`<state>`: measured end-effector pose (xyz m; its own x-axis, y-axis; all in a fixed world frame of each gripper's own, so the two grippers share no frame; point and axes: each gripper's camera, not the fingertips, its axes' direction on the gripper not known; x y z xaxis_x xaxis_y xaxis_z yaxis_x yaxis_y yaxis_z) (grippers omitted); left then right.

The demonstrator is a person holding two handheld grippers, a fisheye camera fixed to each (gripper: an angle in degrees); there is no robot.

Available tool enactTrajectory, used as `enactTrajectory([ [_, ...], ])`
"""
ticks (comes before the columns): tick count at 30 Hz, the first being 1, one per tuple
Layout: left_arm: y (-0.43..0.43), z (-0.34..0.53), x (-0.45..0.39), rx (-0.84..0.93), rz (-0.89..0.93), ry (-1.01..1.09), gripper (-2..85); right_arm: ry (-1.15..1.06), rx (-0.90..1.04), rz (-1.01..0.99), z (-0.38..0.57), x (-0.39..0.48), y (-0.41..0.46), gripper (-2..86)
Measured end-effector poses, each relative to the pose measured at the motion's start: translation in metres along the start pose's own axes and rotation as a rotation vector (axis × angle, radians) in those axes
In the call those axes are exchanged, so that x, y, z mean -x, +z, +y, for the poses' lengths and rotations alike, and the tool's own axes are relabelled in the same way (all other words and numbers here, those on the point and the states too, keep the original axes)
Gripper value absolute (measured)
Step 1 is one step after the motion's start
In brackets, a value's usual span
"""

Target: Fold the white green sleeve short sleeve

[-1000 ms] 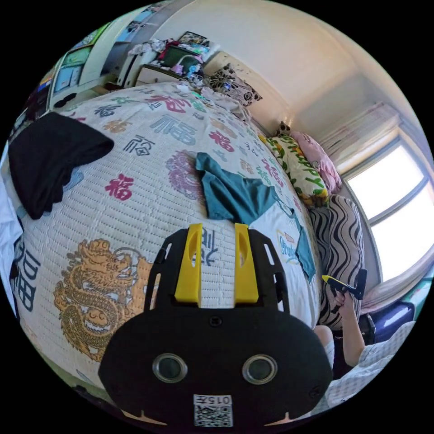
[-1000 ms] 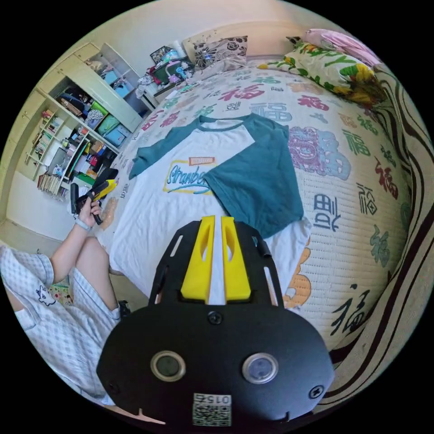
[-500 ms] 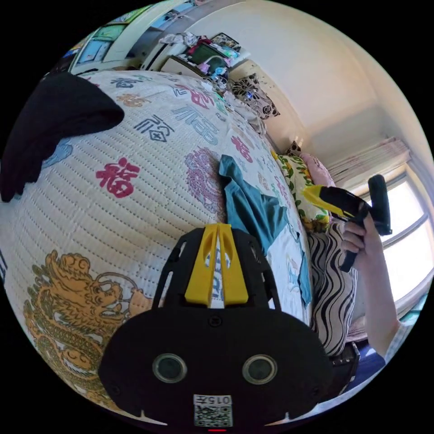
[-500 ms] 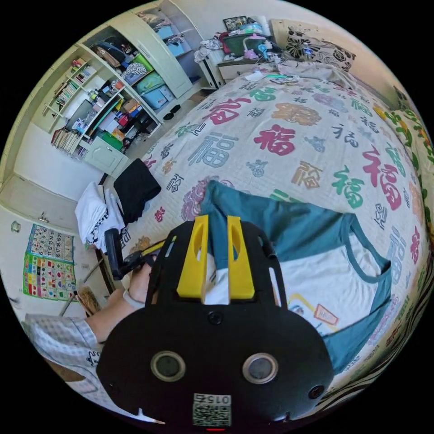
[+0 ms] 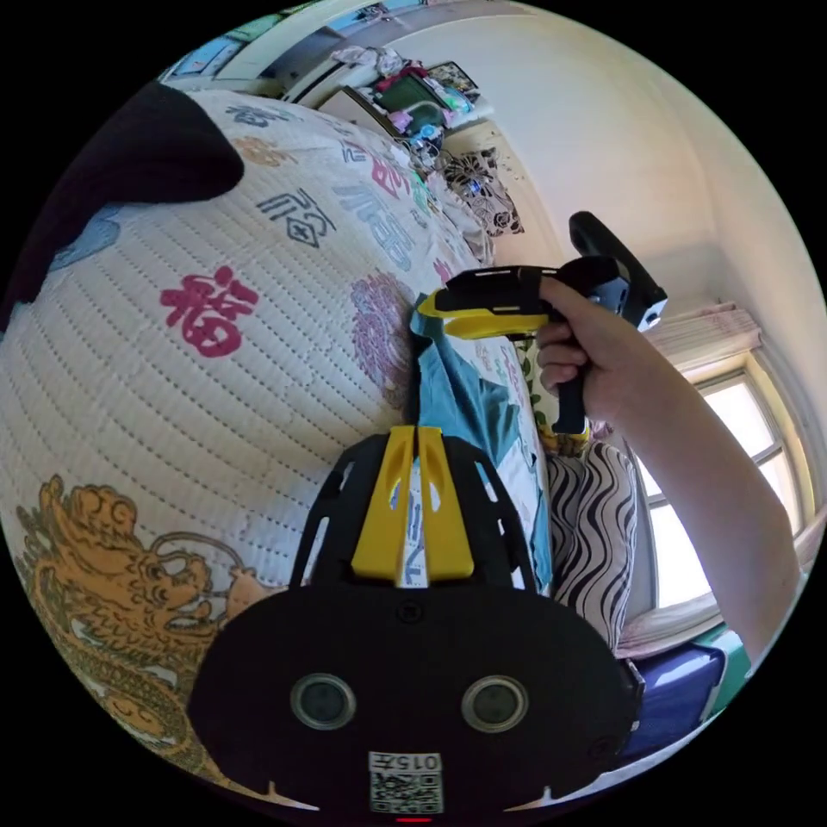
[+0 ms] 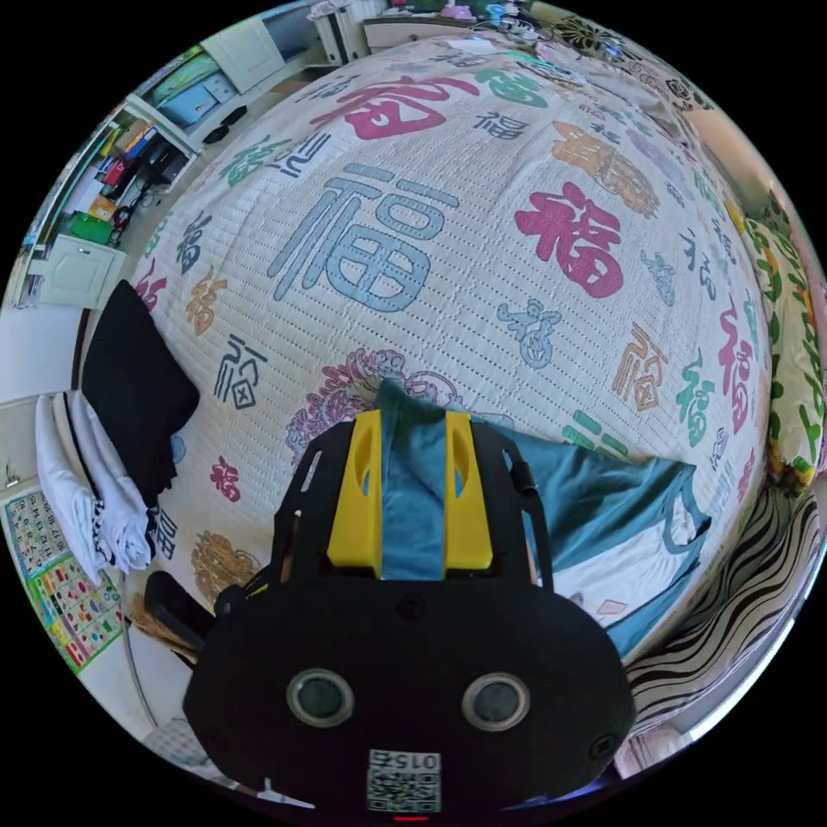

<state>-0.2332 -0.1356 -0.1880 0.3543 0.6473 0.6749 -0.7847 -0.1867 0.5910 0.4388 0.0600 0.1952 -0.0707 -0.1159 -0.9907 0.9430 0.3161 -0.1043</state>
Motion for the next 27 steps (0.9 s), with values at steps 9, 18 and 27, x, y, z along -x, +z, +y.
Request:
enactTrajectory([
  [9, -0.017, 0.003, 0.0, 0.043, 0.048, -0.047, 1.2, -0.067, 0.06, 0.068, -0.033, 0.034, 0.025, 8.6],
  [18, -0.01, 0.014, -0.024, 0.031, -0.014, -0.007, -0.6, -0.156, 0.048, 0.181, -0.034, 0.045, 0.025, 0.8],
  [27, -0.011, 0.044, -0.166, -0.017, -0.068, 0.554, -0.7, -0.083, -0.249, -0.097, 0.05, -0.073, -0.083, 0.3],
])
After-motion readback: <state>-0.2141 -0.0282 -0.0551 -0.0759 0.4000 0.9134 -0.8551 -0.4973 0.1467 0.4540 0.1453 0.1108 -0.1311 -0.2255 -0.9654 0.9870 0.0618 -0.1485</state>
